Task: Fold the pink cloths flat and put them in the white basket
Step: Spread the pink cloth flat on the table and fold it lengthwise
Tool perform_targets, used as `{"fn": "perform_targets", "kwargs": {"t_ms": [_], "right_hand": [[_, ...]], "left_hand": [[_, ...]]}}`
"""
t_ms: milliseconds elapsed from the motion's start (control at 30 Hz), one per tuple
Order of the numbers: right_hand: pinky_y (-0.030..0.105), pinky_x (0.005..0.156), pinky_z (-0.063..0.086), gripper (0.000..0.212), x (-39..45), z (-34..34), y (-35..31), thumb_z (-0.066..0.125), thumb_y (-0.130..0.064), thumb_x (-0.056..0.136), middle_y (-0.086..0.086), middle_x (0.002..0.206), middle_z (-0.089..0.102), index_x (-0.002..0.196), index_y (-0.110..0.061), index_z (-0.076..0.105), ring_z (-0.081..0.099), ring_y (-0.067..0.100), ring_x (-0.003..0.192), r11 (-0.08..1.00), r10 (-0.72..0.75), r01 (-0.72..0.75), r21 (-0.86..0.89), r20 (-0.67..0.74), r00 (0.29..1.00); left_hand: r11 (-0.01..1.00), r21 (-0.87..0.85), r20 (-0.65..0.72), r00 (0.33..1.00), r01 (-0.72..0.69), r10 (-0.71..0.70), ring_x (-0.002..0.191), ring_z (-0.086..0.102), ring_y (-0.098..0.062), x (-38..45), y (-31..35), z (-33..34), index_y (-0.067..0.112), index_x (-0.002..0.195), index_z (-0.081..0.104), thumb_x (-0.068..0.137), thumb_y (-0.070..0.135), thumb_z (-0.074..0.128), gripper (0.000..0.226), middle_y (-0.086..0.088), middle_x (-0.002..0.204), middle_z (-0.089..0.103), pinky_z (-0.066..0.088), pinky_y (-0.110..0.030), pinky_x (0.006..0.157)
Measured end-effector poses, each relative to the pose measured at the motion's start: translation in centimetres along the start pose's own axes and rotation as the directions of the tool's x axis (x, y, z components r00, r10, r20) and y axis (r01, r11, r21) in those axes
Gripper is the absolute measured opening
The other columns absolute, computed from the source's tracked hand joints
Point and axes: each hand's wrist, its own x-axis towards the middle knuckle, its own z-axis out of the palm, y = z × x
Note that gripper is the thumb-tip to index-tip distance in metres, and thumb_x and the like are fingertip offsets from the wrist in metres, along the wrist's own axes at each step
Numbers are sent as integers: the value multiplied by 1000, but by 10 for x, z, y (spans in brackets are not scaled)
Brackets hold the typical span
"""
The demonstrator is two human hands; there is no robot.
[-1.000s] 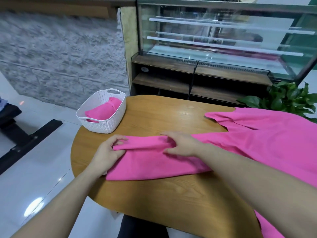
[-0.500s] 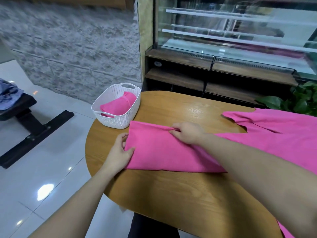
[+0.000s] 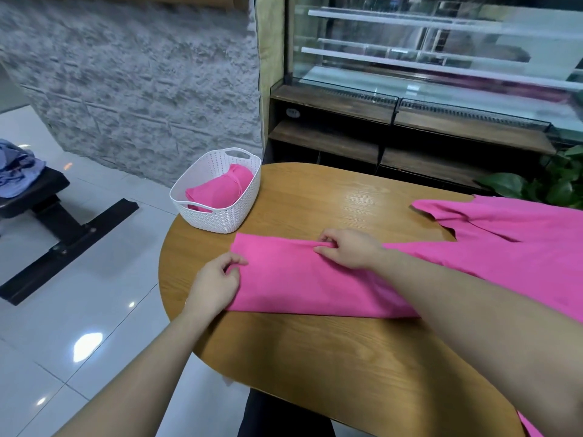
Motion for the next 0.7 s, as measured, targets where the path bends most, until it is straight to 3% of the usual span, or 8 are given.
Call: {"fn": "perform_targets", "kwargs": {"t_ms": [100, 233, 400, 533, 633, 700], "right_hand": [[30, 75, 46, 33, -11, -6, 14, 55, -55, 91, -7, 94, 60, 113, -30, 56, 59, 20, 90, 999, 35, -36, 26, 18, 999], [30, 75, 47, 31, -31, -15, 46, 61, -51, 84, -9, 96, 62, 108, -32, 54, 58, 18, 87, 997, 79, -79, 8, 41, 996], [29, 74, 46, 30, -59, -20, 84, 63, -46, 83, -7, 97, 64, 108, -31, 56, 59, 18, 90, 993, 110, -108, -43, 56, 992], [27, 70, 41, 25, -76, -30, 102, 64, -38, 86, -10, 93, 60, 108, -30, 55, 56, 16, 86, 988, 147, -146, -58, 29, 989], [30, 70, 44, 18, -84, -31, 119, 65, -34, 84, -10, 87, 59, 96, -24, 55, 57, 18, 83, 981, 191, -191, -36, -5, 982], [32, 71, 46, 17, -90, -29, 128, 66, -31, 85, -9, 81, 58, 87, -18, 55, 56, 21, 81, 981, 192, -192, 7, -22, 981]], "left_hand": [[990, 139, 7, 1000, -26, 25, 85, 53, -10, -2, 4, 2, 25, 96, 71, 95, 5, 47, 31, 10, 98, 62, 38, -25, 72], [960, 270, 38, 997, -80, 72, 91, 53, -17, -2, 4, 3, 21, 94, 66, 91, -1, 45, 30, 1, 97, 58, 38, -29, 80], [902, 427, 77, 997, -56, 26, 79, 53, -27, 2, 11, 5, 18, 92, 53, 87, 3, 46, 17, -2, 90, 47, 37, -32, 72], [744, 664, 80, 996, -75, 29, 74, 45, -26, -1, 14, 11, 12, 103, 47, 87, 7, 49, 16, -12, 106, 44, 37, -37, 62], [554, 820, 16, 972, -146, 233, 86, 48, -33, -1, 19, 16, 12, 104, 59, 75, 9, 64, 30, -14, 103, 50, 38, -39, 63], [524, 820, 13, 923, -231, 386, 85, 50, -34, -2, 37, 29, 13, 97, 65, 68, 15, 71, 30, -13, 97, 54, 40, -42, 66]]}}
